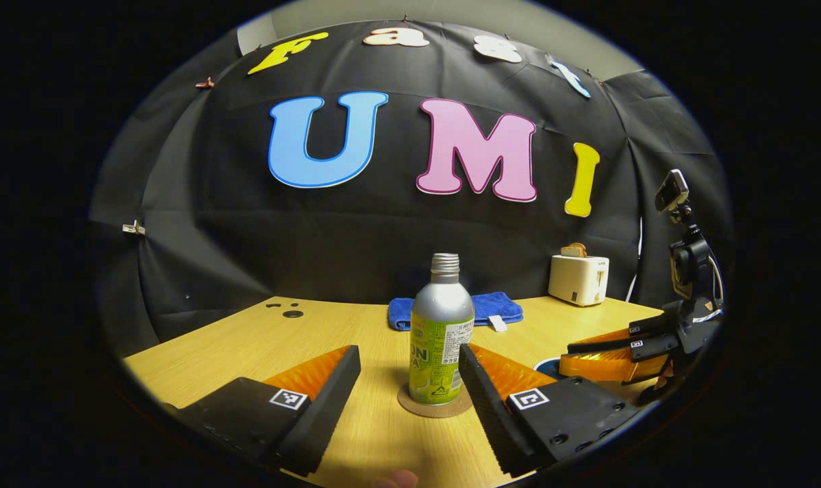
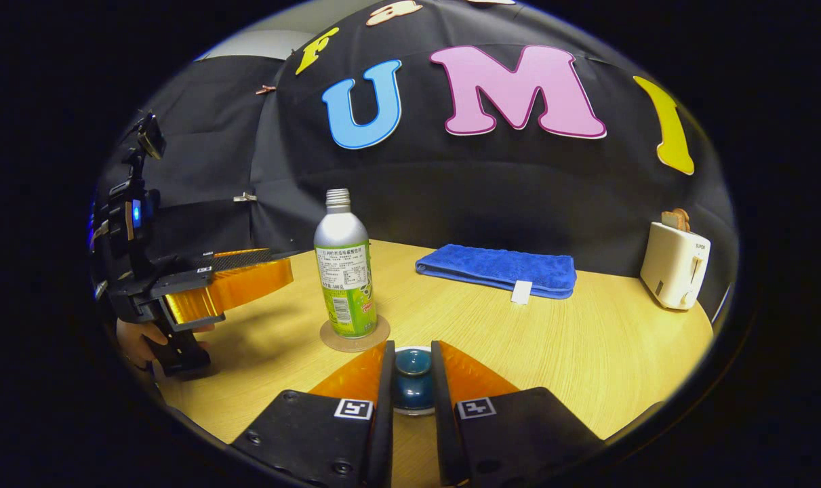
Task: Open the teacup lid with one hand, grasp the water bottle and pour water into the teacup with the other hand; after pouring, place the water bottle on the coaster and then close the teacup lid.
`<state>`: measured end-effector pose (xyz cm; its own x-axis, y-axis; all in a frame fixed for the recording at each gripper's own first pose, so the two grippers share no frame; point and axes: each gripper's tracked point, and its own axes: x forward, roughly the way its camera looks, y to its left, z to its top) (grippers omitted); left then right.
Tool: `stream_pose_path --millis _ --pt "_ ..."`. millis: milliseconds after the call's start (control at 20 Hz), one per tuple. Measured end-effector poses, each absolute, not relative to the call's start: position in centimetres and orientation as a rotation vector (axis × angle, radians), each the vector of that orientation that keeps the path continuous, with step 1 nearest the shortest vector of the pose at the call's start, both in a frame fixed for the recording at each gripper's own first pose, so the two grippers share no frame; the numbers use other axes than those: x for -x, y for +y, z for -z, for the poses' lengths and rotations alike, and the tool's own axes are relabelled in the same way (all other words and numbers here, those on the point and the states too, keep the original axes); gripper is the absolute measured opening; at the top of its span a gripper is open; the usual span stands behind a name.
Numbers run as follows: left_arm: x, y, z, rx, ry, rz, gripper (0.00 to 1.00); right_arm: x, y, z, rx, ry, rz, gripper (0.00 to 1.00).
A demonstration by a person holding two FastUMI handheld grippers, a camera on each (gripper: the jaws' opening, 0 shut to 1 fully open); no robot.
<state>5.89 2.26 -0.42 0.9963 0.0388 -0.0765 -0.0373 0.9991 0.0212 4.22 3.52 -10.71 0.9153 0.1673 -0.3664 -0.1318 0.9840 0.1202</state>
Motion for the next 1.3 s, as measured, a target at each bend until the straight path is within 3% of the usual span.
stream_pose_path --millis 100,200,250,400,500,600,850,1300 --pt "-5.9 2.3 0.5 -0.020 0.078 -0.039 0.92 -4.2 3.7 10.8 -0.110 0.386 -0.163 0.31" --pt "-5.9 2.3 0.5 -0.019 0.080 -0.040 0.92 -4.2 3.9 10.8 -0.139 0.388 -0.171 0.27" --pt "-5.9 2.3 0.5 -0.020 0.079 -0.041 0.93 -4.2 3.9 10.6 -0.154 0.385 -0.169 0.39" --pt "-5.7 2.1 0.3 -0.020 0.075 -0.038 0.93 -4.1 3.4 9.8 -0.173 0.352 -0.146 0.63" --pt "-5.7 2.0 0.2 -0.021 0.074 -0.039 0.92 -3.9 2.6 8.3 -0.185 0.307 -0.127 0.90" --pt "-5.6 1.8 -0.1 -0.021 0.071 -0.039 0.93 -3.6 1.7 6.0 -0.190 0.237 -0.105 0.99" --pt "-4.7 0.9 -1.6 -0.034 0.039 -0.031 0.92 -1.0 -1.5 0.6 -0.141 0.078 -0.022 0.98" --pt "-2.3 1.0 -3.1 -0.004 -0.002 -0.062 0.93 5.8 -5.2 -5.6 -0.137 -0.116 0.020 0.98"
